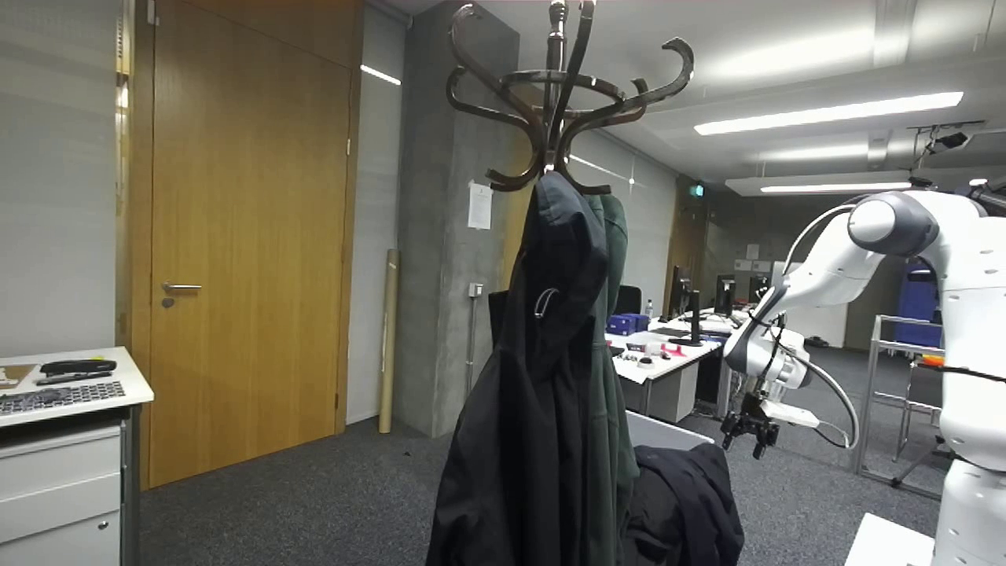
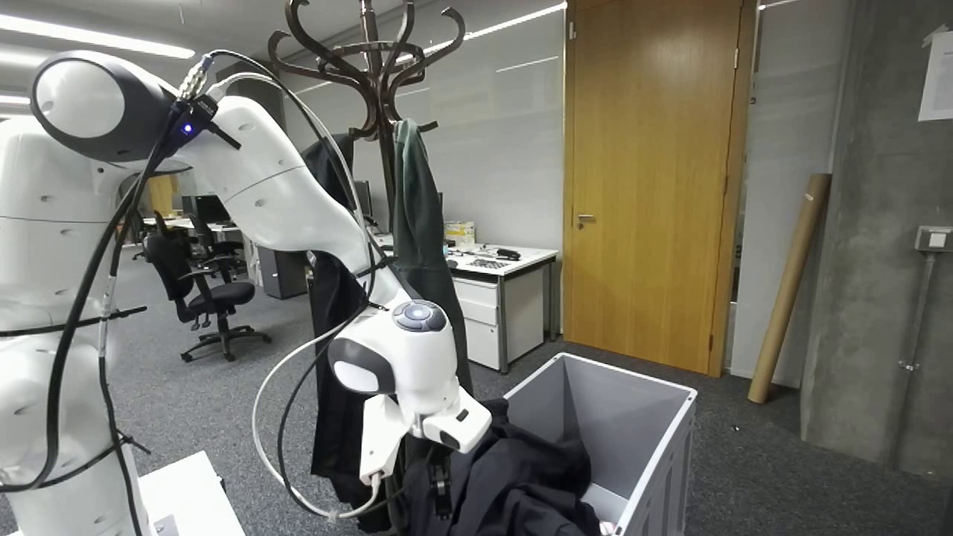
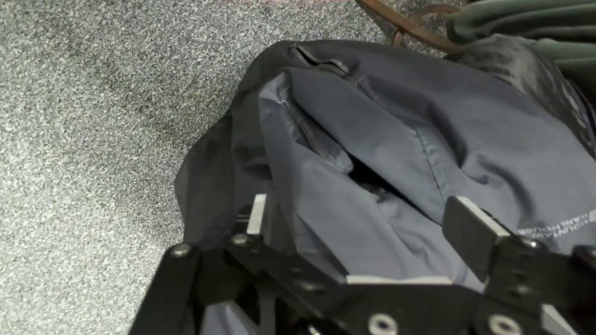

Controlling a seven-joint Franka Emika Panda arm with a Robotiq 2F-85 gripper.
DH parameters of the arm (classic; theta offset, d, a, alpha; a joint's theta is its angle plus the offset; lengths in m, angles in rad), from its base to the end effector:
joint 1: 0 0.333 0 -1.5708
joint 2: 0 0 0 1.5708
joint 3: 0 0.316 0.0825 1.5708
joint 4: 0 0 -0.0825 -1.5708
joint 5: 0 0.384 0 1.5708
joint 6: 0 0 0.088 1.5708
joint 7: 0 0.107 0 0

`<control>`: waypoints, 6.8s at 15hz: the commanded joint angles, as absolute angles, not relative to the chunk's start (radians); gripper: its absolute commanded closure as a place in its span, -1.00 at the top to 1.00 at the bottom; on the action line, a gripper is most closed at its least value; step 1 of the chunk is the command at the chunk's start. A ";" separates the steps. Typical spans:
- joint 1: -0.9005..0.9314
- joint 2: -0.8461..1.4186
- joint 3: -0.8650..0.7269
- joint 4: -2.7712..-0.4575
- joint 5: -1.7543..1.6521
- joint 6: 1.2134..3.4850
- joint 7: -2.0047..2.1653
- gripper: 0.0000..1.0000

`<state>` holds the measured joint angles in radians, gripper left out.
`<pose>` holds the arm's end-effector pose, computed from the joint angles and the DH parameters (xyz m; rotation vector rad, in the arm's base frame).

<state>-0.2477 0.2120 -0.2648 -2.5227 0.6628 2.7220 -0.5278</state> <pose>0.3835 -0.2474 0.1981 -2.8320 0.8553 -0.1699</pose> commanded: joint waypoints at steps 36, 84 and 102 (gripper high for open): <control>-0.494 0.437 0.026 -2.390 0.918 2.946 -1.321 1.00; -0.561 0.283 0.323 -1.880 1.754 3.145 -1.610 -0.99; -0.424 0.564 0.250 -1.679 1.934 3.114 -1.726 0.36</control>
